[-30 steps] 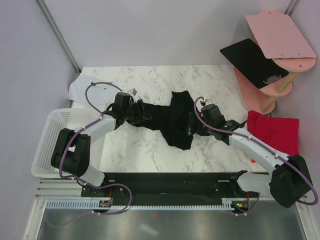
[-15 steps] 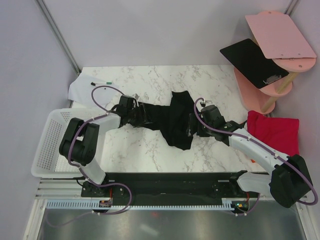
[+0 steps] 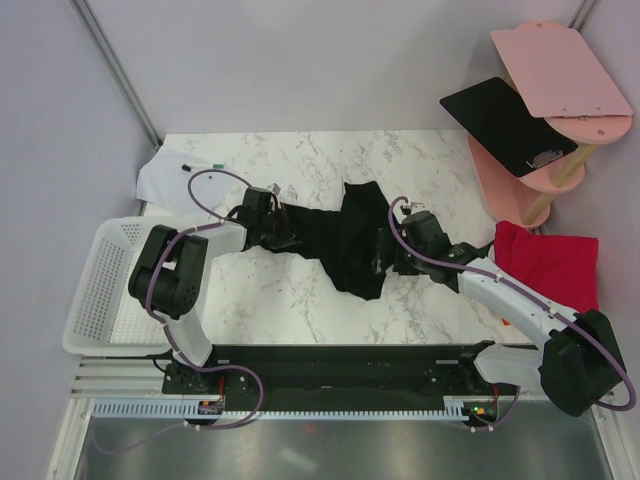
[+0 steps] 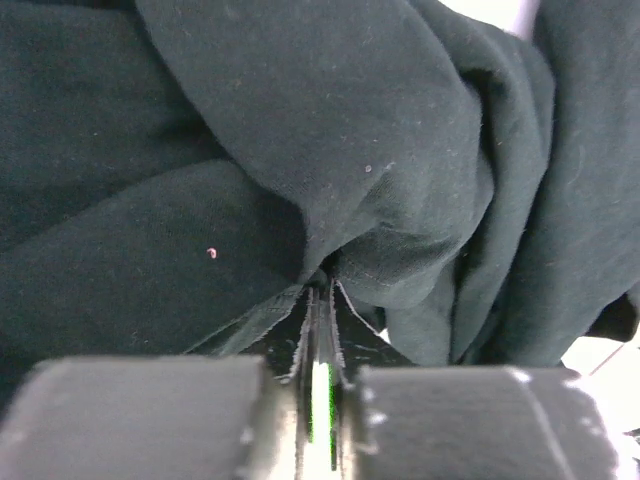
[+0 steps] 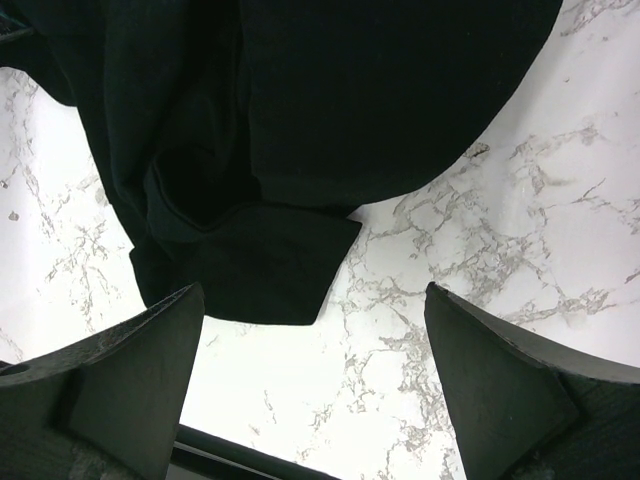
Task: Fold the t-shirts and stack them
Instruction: Flatten out the tshirt
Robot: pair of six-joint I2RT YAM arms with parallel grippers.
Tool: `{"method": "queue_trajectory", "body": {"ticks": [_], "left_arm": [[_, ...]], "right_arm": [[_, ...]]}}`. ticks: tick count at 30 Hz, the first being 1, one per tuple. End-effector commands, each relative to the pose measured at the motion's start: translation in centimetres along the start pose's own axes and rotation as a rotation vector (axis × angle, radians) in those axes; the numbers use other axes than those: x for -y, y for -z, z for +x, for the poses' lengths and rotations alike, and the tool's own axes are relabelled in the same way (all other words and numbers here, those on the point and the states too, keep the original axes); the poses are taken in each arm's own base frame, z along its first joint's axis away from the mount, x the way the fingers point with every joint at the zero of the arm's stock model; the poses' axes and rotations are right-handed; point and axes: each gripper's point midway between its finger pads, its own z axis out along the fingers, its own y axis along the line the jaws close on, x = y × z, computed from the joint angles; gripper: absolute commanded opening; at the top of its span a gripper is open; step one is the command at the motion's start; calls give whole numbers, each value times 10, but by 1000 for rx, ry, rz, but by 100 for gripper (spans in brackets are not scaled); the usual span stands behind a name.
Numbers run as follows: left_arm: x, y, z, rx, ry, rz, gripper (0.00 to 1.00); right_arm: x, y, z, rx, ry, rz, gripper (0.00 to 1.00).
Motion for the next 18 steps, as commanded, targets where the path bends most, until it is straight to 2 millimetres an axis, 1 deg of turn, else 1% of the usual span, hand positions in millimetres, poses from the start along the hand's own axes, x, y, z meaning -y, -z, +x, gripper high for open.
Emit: {"method": "queue_trajectory", "body": {"ticks": [1,3,4,5,6,7,8,9,11,12,13,15,18], "left_arm": [[28,9,-28,77,-27,68,2],[28,15,-31,88,-36,54,2],[32,22,-36,105,-44,58,2],[33,26,-36,107,-47,53,2],[37,31,-41,127,-56,56,2],[38,36,-41,126,-65,47,2],[47,48,-49,157,-81,61,2],[48,55,-50,157,-85,51,2],[66,78,-70,224,-123,67,2],[67,85,-72,222,-137,48,2],[81,97,-85,257,-157,65,2],[93,117,-98,292,-194,64,2],[118,154,-118,341,-238,75,2]], "right_arm": [[-3,1,-3,23,-20,-23,98],[-4,1,-2,21,-20,-29,98],[-5,0,-2,19,-20,-30,98],[-5,0,-2,20,-21,-31,98],[-4,-1,-2,18,-22,-29,98],[-5,0,-2,20,-23,-31,98],[-4,-1,-2,21,-25,-29,98],[-3,-1,-4,27,-25,-22,98],[-5,1,-7,41,-30,-25,98],[-5,2,-10,54,-31,-25,98],[-6,3,-12,62,-31,-30,98],[-13,9,-23,111,-41,-64,98],[-25,22,-41,188,-54,-122,98]]}}
